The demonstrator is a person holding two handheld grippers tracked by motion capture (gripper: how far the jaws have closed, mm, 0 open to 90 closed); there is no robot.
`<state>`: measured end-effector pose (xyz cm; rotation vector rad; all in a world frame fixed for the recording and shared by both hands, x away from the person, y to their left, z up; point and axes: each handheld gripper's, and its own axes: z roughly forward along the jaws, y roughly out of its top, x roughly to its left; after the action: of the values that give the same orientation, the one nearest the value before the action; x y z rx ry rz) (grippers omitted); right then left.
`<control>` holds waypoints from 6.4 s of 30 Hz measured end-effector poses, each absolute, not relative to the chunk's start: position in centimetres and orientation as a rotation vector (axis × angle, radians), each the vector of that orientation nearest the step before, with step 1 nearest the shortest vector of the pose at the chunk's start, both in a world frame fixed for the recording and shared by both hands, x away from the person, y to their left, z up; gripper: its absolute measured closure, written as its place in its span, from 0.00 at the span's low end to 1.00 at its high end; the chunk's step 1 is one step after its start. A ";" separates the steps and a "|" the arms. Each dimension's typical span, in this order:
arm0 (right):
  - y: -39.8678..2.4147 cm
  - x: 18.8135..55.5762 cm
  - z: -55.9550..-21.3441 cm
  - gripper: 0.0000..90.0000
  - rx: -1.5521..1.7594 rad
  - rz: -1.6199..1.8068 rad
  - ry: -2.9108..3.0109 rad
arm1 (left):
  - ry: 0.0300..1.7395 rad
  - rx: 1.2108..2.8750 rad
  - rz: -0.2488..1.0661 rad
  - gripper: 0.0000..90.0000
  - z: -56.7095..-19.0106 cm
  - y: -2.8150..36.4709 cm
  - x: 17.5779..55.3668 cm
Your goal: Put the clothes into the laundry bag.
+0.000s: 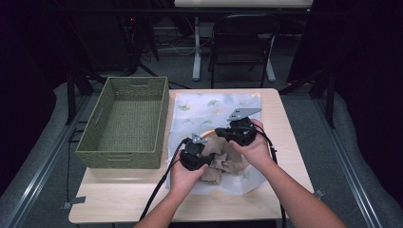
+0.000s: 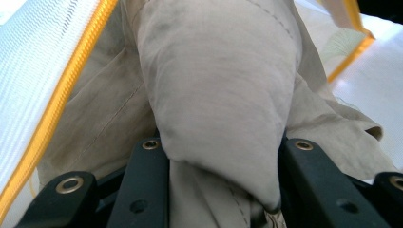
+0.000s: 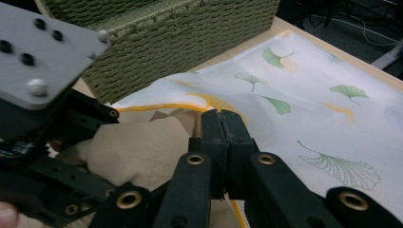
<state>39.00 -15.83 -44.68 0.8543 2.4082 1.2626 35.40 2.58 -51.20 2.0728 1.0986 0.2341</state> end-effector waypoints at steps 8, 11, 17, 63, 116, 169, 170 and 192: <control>-16.0 38.4 -44.8 1.00 0.843 1.281 2.399 | 1.118 2.077 0.248 0.73 -52.3 2.4 36.1; -16.1 38.4 -45.0 1.00 0.842 1.277 2.396 | 1.129 2.070 0.247 0.73 -52.6 2.4 36.2; -16.4 38.0 -45.7 1.00 0.855 1.312 2.375 | 1.131 2.081 0.256 0.71 -53.3 2.2 36.4; -17.6 36.2 -48.4 0.99 0.868 1.353 2.268 | 1.064 2.094 0.357 0.47 -52.2 2.3 34.6; -17.4 35.7 -48.6 0.99 0.850 1.350 2.285 | 1.075 2.137 0.269 0.83 -52.6 1.9 33.6; -17.6 35.7 -48.4 0.99 0.861 1.364 2.269 | 1.064 2.059 0.340 0.50 -51.6 2.3 33.6; -17.6 35.7 -48.4 0.99 0.861 1.366 2.269 | 1.067 2.065 0.323 0.50 -51.7 2.5 33.5; -17.5 35.6 -48.5 0.99 0.859 1.362 2.271 | 1.074 2.165 0.306 0.55 -54.1 0.8 33.3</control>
<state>35.62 -17.50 -48.50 0.8588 2.2714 1.3620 33.31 0.78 -54.13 2.1648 1.0741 0.3064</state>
